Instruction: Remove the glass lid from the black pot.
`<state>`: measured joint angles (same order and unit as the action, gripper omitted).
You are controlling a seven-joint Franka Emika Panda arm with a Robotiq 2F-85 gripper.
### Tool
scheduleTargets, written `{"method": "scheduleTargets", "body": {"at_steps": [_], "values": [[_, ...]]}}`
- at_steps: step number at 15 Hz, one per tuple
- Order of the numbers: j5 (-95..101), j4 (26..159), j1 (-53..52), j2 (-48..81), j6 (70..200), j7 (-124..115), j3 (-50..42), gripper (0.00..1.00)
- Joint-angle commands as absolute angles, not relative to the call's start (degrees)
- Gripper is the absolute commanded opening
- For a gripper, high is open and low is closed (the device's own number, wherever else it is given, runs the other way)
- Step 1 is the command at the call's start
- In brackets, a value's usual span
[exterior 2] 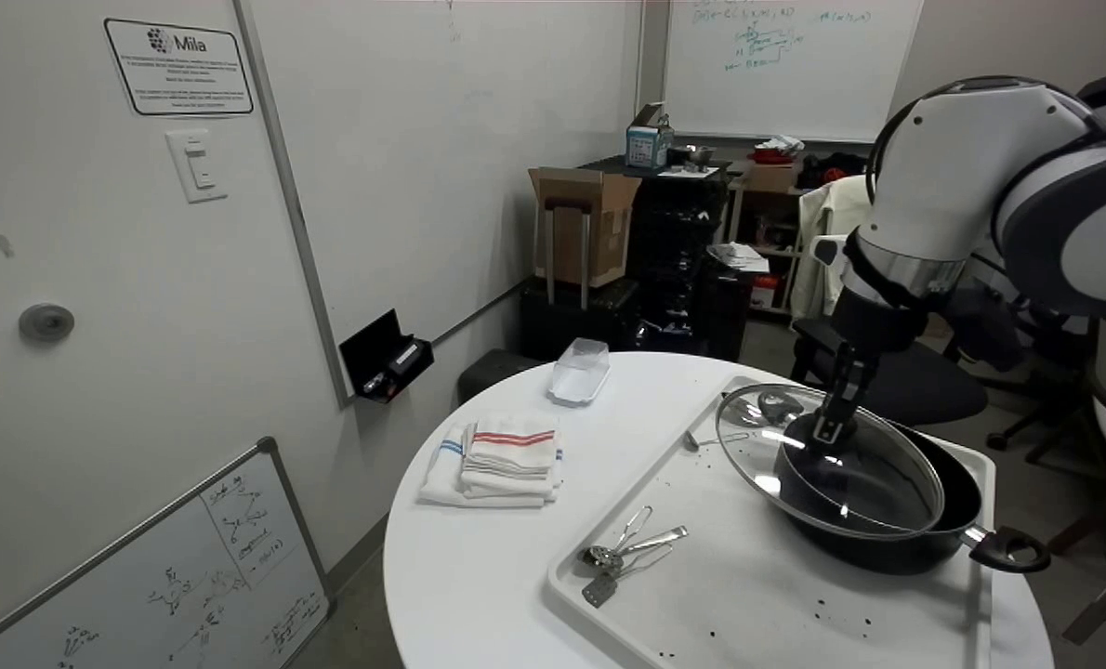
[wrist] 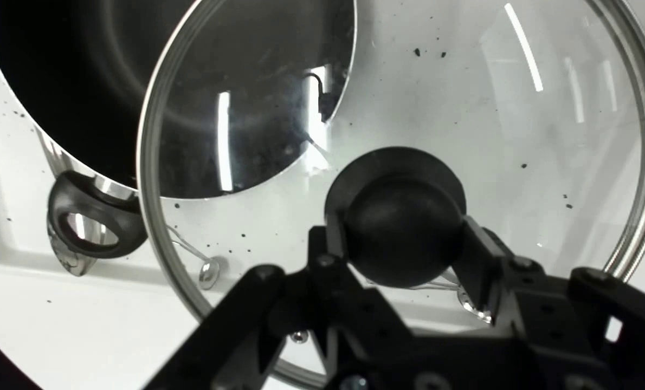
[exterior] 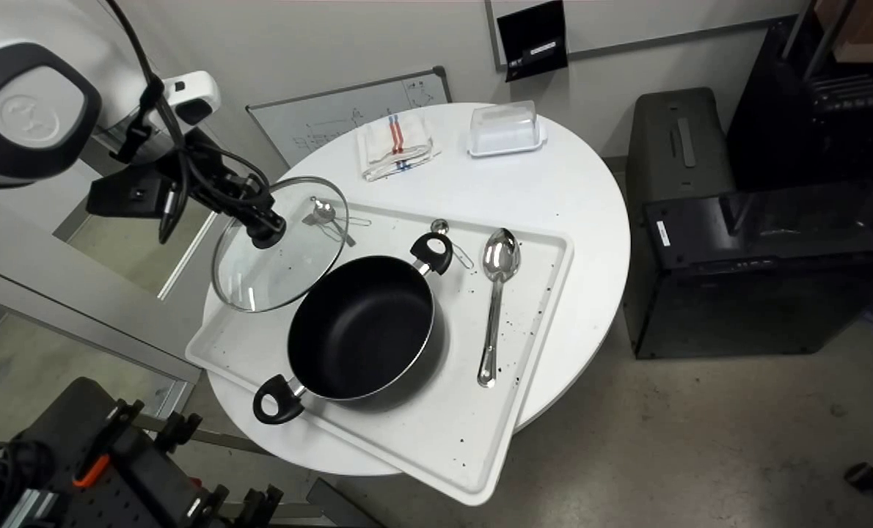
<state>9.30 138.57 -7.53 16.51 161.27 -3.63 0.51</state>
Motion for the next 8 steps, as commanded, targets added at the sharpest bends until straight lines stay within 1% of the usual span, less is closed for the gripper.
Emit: {"method": "scheduleTargets", "body": {"at_steps": [1,8], "values": [[13.0,135.2,-11.9,17.7,158.8,-8.0,-0.3,0.25],[17.4,130.2,-18.8,24.9,159.3,-13.3,-1.4,0.25]]}}
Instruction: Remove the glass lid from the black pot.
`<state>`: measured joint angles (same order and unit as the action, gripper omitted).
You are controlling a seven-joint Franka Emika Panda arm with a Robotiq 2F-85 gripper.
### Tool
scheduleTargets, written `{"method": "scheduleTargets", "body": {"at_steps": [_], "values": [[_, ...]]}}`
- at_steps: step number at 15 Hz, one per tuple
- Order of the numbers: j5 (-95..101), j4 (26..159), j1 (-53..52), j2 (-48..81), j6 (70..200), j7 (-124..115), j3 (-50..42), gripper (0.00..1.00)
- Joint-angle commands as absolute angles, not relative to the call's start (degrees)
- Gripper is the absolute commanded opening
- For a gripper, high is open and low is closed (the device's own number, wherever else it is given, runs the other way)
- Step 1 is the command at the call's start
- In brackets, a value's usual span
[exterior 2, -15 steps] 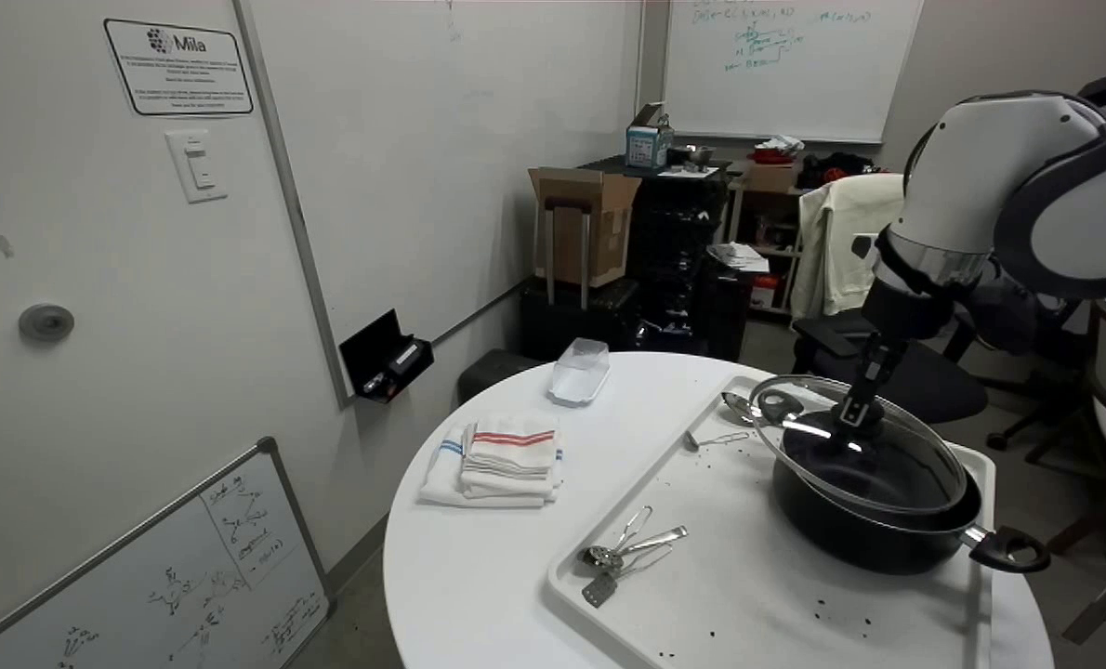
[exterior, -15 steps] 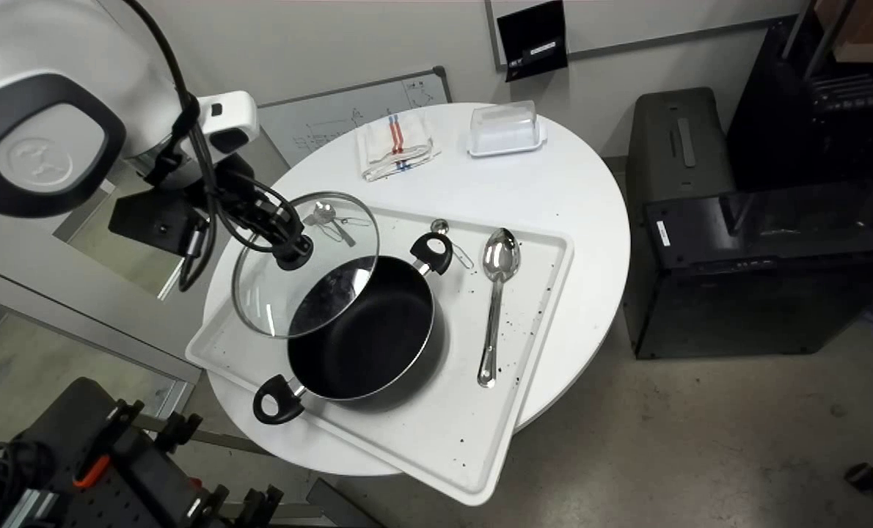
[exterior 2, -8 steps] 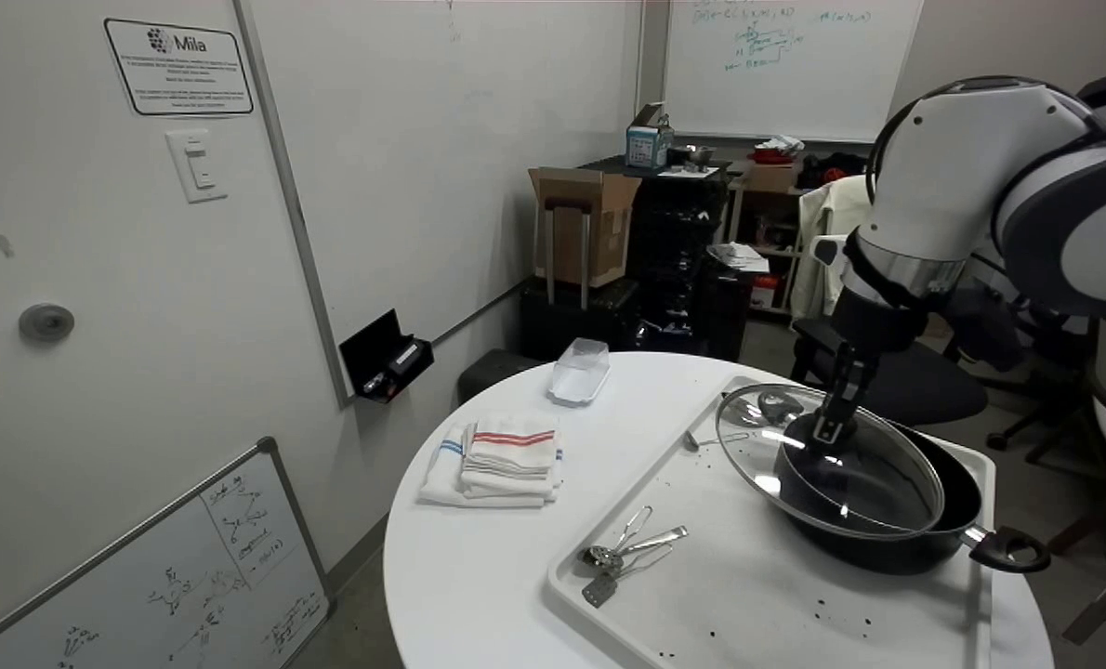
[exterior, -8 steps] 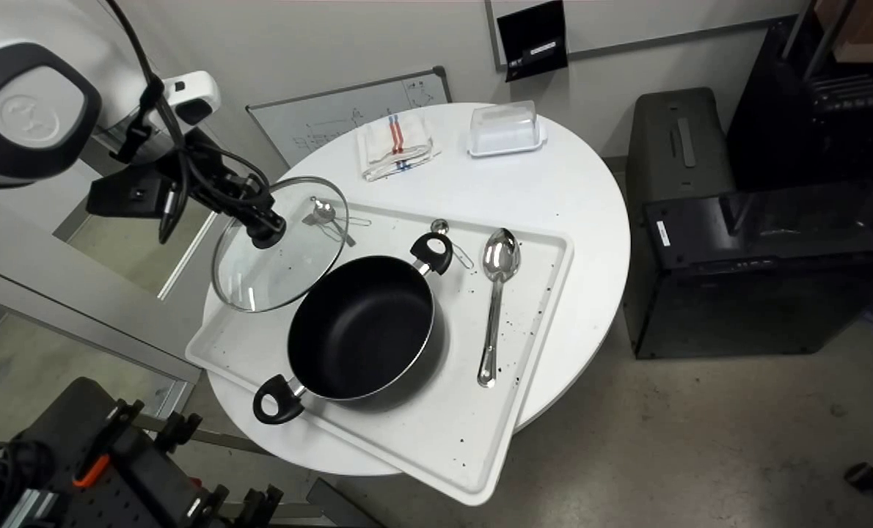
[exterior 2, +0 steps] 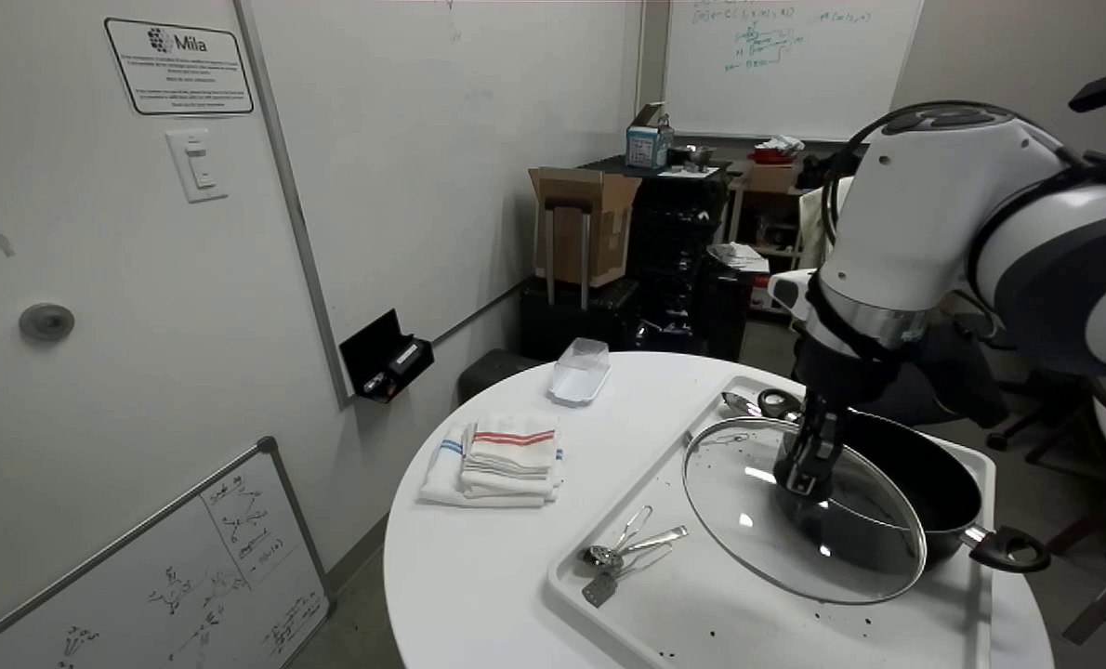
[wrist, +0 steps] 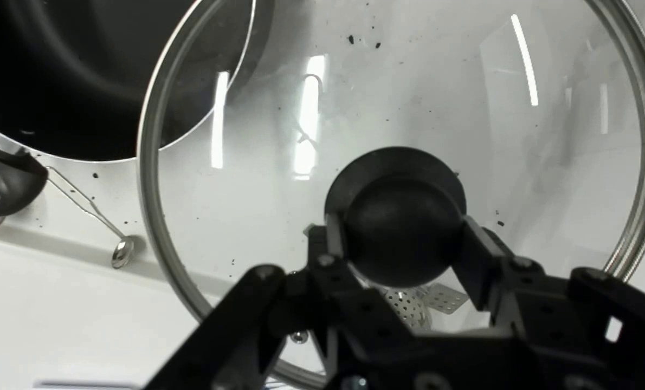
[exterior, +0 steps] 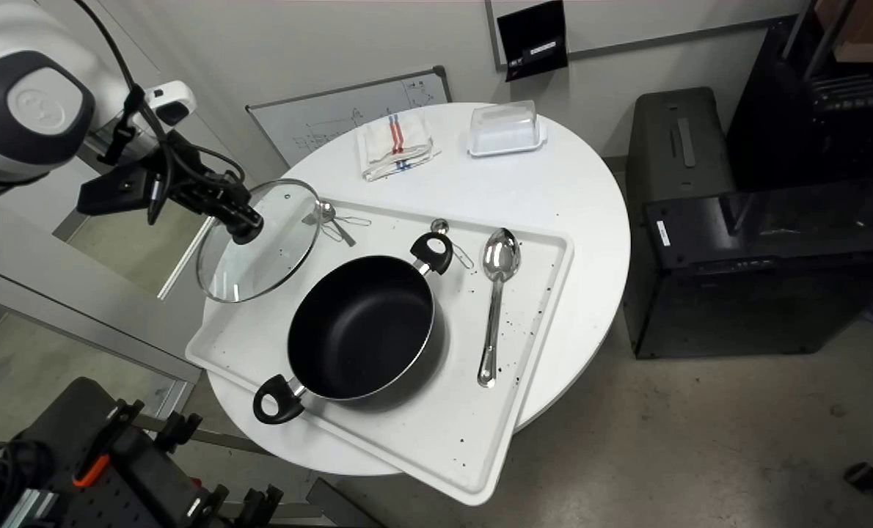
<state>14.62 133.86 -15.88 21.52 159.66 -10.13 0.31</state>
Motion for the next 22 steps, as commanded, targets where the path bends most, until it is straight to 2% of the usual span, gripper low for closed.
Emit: {"method": "scheduleTargets", "body": {"at_steps": [1,12,22], "values": [[17.7,129.3,-19.5,26.1,159.5,-13.6,-1.6,0.25],[16.5,121.0,-23.8,40.8,161.4,-13.5,-4.6,0.25],[15.6,118.4,-25.2,48.1,162.1,-12.7,-6.0,0.25]]}}
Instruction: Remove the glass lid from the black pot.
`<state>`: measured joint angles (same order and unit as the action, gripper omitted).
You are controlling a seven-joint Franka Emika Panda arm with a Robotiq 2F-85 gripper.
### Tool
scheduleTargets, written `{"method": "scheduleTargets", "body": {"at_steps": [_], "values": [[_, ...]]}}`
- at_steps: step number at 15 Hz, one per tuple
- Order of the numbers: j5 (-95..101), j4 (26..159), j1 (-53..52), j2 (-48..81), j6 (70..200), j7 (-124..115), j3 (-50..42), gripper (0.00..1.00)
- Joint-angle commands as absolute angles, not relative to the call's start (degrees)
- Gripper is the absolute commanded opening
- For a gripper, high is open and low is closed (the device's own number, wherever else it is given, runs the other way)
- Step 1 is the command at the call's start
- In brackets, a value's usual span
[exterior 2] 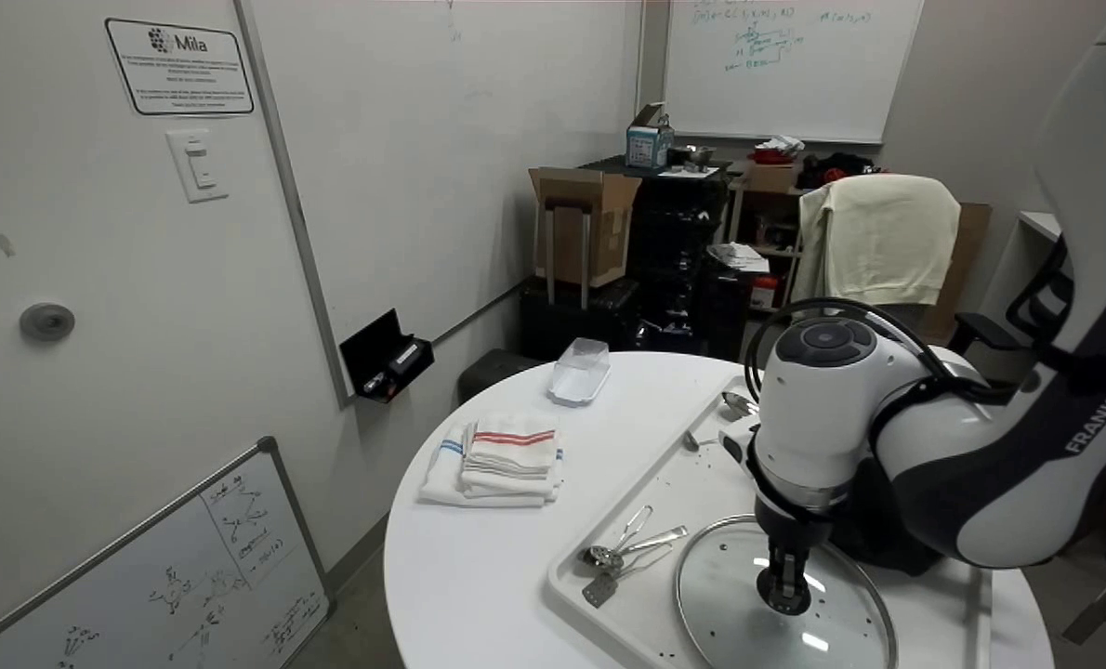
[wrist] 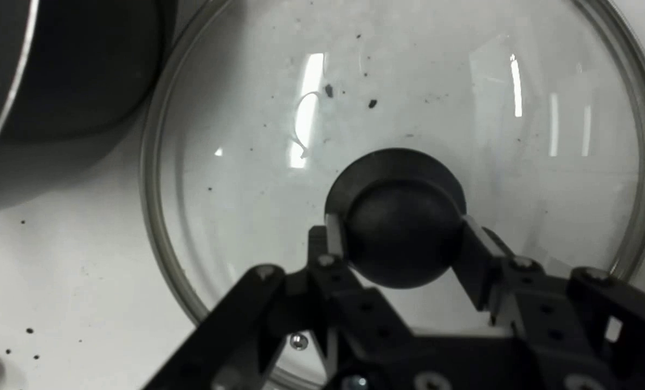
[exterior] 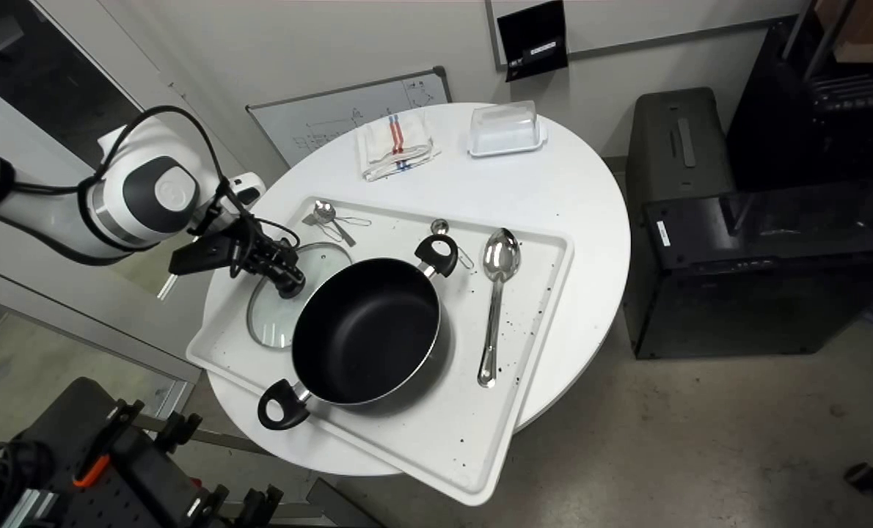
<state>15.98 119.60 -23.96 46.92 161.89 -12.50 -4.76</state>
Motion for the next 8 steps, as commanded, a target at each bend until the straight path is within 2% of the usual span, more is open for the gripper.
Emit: {"method": "scheduleTargets", "body": {"at_steps": [1,7,8], "values": [[15.5,118.4,-25.1,48.1,162.2,-12.7,-6.1,0.25],[15.3,119.1,-24.7,47.8,162.4,-12.6,-6.3,0.25],[15.3,119.4,-24.6,47.6,162.5,-12.6,-6.3,0.55]]}}
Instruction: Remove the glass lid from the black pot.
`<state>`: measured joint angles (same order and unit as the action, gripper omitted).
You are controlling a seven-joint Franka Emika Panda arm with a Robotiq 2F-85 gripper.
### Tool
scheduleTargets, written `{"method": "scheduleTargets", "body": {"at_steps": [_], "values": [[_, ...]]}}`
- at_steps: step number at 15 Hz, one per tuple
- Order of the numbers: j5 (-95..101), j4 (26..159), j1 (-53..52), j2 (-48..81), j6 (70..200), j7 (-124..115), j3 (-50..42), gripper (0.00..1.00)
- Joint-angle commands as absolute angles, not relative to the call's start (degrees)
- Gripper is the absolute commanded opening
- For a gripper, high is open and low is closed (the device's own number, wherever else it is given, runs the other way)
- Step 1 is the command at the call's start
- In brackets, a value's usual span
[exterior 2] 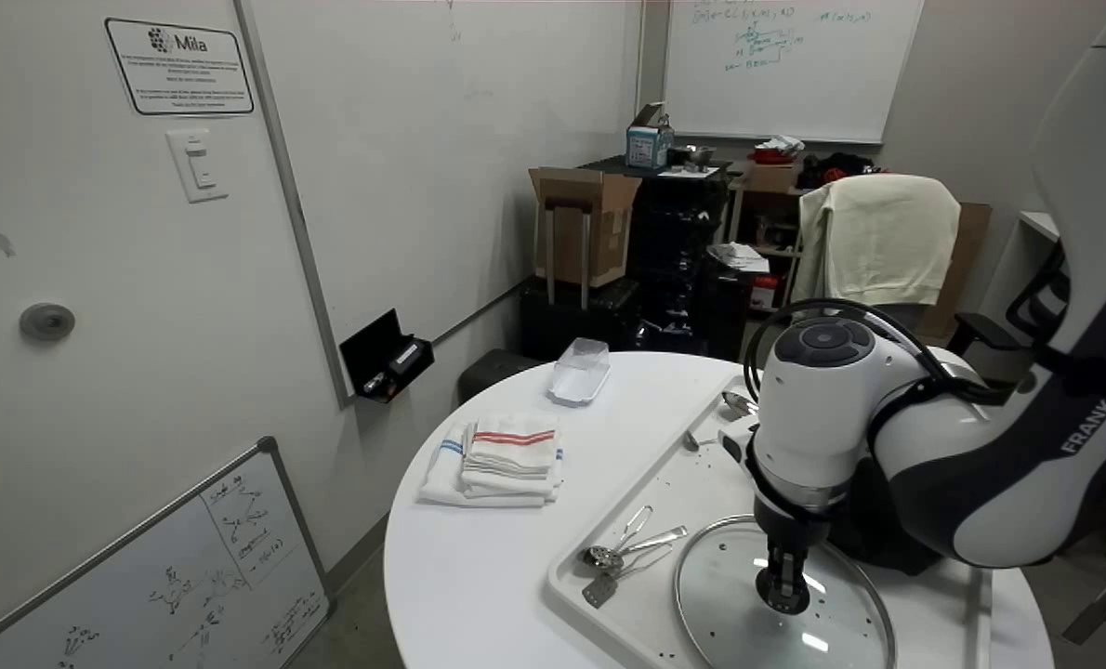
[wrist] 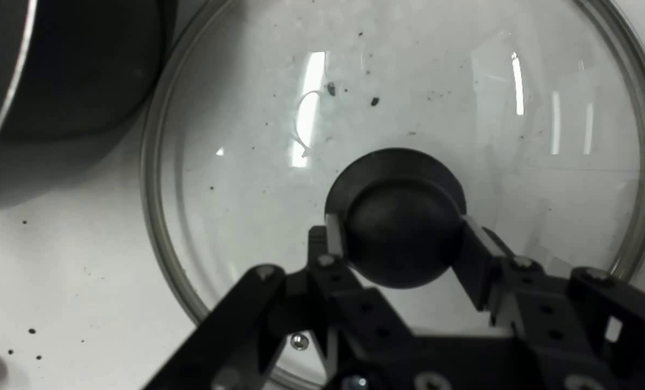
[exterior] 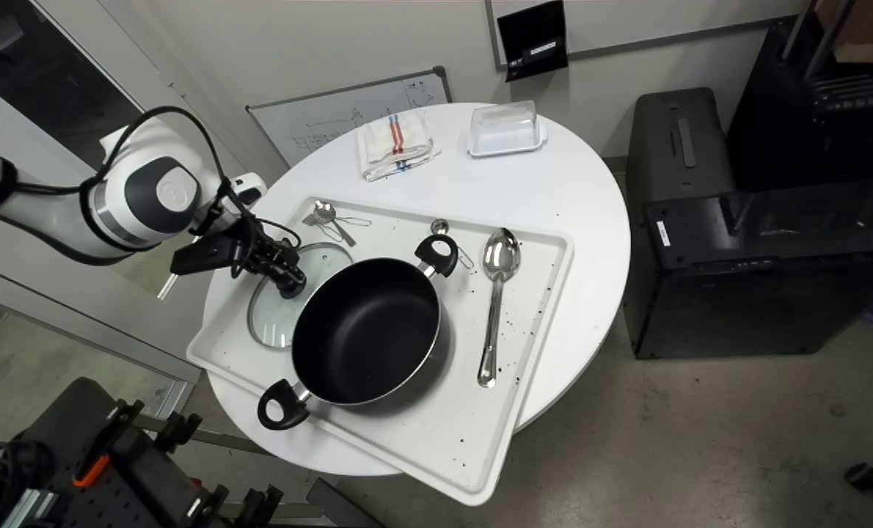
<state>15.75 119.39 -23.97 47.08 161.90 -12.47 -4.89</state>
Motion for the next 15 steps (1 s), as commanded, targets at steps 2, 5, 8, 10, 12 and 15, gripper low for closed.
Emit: {"method": "scheduleTargets", "body": {"at_steps": [2,5,8,10,12,15], "values": [[15.4,119.8,-24.6,47.5,162.6,-12.6,-6.7,0.81],[15.4,120.3,-24.5,47.6,162.6,-12.6,-7.3,0.99],[15.3,121.4,-24.3,46.7,162.9,-12.4,-7.4,1.00],[15.3,122.4,-24.0,45.7,163.3,-12.1,-7.0,1.00],[15.1,123.8,-23.4,44.2,163.8,-11.6,-6.3,1.00],[14.7,126.2,-22.7,41.6,164.7,-10.7,-5.2,1.00]]}}
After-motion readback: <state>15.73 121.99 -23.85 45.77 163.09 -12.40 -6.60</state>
